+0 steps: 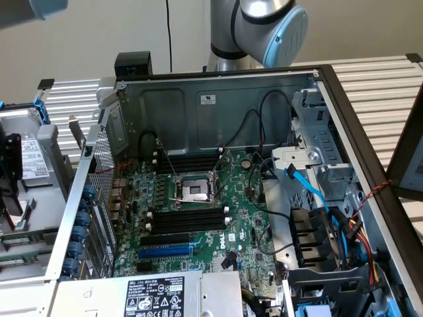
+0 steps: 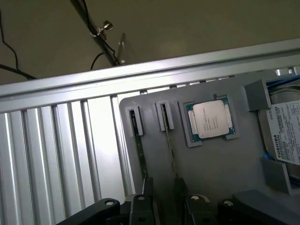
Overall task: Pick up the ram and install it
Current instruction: 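Pick up the ram and move it above insertion slot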
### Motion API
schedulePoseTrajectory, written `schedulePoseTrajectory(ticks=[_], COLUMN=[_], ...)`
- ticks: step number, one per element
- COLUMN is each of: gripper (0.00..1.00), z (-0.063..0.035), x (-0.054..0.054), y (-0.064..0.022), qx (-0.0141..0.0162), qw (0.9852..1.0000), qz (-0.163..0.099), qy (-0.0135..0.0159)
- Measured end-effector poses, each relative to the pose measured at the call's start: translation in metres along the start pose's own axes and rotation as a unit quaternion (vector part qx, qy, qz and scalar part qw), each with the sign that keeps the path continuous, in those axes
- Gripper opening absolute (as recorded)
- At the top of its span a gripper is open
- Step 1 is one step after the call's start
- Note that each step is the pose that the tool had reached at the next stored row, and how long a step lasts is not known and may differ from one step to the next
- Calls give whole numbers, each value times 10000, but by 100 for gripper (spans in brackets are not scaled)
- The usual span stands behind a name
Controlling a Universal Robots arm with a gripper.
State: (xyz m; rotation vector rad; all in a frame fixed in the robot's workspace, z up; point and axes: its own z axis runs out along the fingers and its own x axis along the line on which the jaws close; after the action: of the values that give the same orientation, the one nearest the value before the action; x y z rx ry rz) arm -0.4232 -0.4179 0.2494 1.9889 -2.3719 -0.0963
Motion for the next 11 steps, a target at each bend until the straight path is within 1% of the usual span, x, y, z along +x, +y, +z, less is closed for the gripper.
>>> schedulePoseTrajectory(ticks=[1, 2, 4, 6, 7, 8, 9, 11], gripper=[33, 33, 33, 33, 33, 33, 33, 33], z=[6, 8, 10, 12, 14, 16, 20, 30], x=[3, 8, 17, 26, 29, 32, 35, 41], y=[0, 0, -1, -3, -4, -4, -3, -1], qx=[6, 22, 75, 136, 161, 179, 190, 204], qw=[10000, 10000, 10000, 9999, 9998, 9997, 9997, 9996], qz=[-13, -24, -61, -105, -127, -148, -165, -195], qy=[0, -1, -5, -9, -11, -13, -13, -13])
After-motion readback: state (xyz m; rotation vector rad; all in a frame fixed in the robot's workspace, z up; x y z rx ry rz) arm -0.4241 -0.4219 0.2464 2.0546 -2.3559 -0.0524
